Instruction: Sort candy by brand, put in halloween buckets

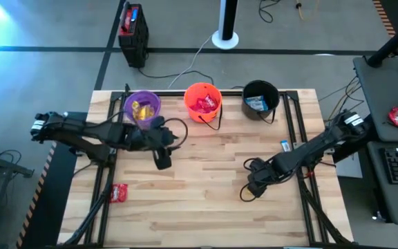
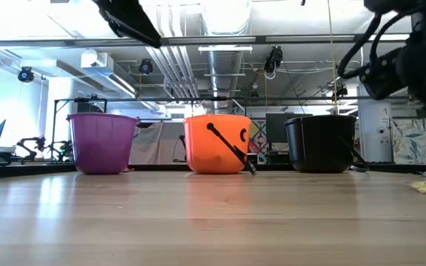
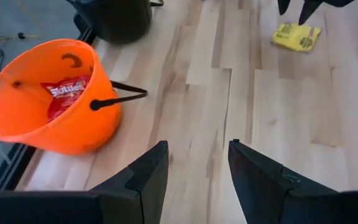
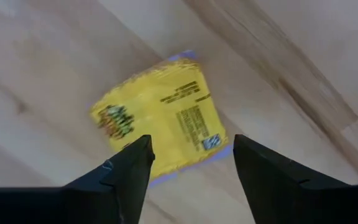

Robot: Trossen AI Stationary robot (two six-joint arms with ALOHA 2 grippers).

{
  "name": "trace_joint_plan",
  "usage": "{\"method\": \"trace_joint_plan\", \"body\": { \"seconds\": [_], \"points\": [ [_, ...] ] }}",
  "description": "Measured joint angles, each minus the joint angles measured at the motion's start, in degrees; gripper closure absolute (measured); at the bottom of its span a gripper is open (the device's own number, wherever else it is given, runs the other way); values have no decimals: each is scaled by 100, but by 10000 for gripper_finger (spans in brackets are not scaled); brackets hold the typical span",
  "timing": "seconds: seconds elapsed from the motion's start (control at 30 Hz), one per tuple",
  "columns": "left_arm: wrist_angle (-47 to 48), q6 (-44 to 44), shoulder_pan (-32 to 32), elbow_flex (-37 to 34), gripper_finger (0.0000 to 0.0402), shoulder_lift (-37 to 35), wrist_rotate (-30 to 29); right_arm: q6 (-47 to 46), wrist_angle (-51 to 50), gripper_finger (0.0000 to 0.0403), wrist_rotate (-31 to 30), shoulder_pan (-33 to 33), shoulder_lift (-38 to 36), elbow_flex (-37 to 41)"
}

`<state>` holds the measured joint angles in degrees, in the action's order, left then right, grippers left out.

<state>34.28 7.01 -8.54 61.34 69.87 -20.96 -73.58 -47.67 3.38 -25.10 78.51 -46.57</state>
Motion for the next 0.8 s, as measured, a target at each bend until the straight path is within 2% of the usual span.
{"method": "trace_joint_plan", "body": {
  "seconds": [0.23,0.4,0.53,0.77,0.8],
  "points": [
    [48,136,-393,0,249,-2,-252,268,77,175,-46,-2,671,-13],
    [48,170,-491,0,249,-2,-275,504,360,192,-35,-1,940,-33],
    [46,170,-518,0,249,-2,-416,546,436,237,-33,0,1009,-42],
    [-229,144,-548,-139,249,4,-416,827,484,373,-243,-4,913,-28],
    [-361,142,-582,-213,249,4,-414,847,499,380,-391,-4,843,-24]
  ]
}}
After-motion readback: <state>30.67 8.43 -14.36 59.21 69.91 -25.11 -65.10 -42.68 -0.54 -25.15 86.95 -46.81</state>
